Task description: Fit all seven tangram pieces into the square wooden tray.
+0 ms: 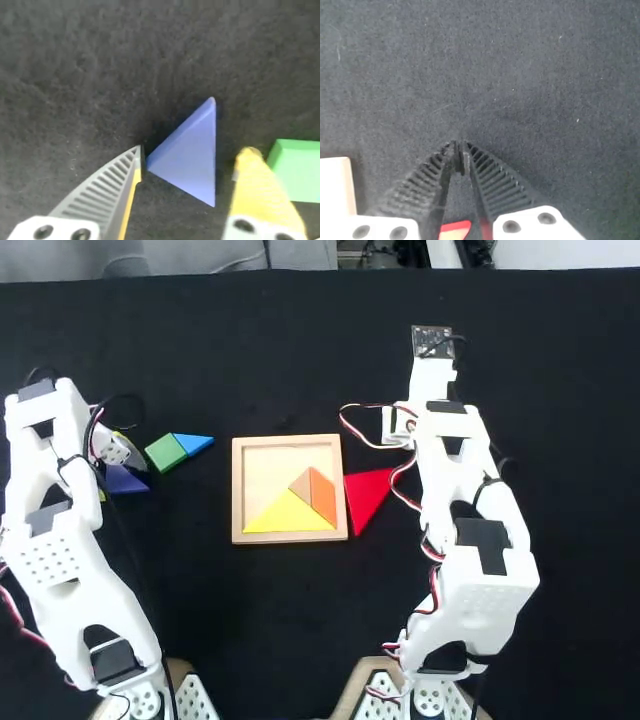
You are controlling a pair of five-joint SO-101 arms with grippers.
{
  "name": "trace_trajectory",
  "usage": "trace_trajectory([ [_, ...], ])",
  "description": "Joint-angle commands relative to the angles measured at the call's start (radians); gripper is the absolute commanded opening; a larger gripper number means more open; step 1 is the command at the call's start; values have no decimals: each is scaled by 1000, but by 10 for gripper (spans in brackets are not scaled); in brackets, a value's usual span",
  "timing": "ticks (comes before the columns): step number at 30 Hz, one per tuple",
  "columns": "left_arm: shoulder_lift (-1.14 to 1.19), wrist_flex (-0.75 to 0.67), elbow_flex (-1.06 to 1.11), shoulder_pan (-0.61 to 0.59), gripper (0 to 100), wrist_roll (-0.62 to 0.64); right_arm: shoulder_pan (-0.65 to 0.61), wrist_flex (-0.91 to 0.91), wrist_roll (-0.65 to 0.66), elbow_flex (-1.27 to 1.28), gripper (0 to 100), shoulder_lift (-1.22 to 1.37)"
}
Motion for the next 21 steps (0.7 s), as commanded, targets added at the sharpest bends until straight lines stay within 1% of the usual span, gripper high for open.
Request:
trace_trajectory([
  [1, -8, -6, -7, -5, 227, 5, 6, 5, 8, -56, 15, -5],
  [13, -31, 2, -28, 7, 223, -11, 6, 5, 8, -56, 15, -7],
  [18, -75, -2, -102, 39, 223, -219, 6, 5, 8, -56, 15, -7],
  [21, -95, 2, -127, 62, 223, -393, 6, 5, 8, -56, 15, -7],
])
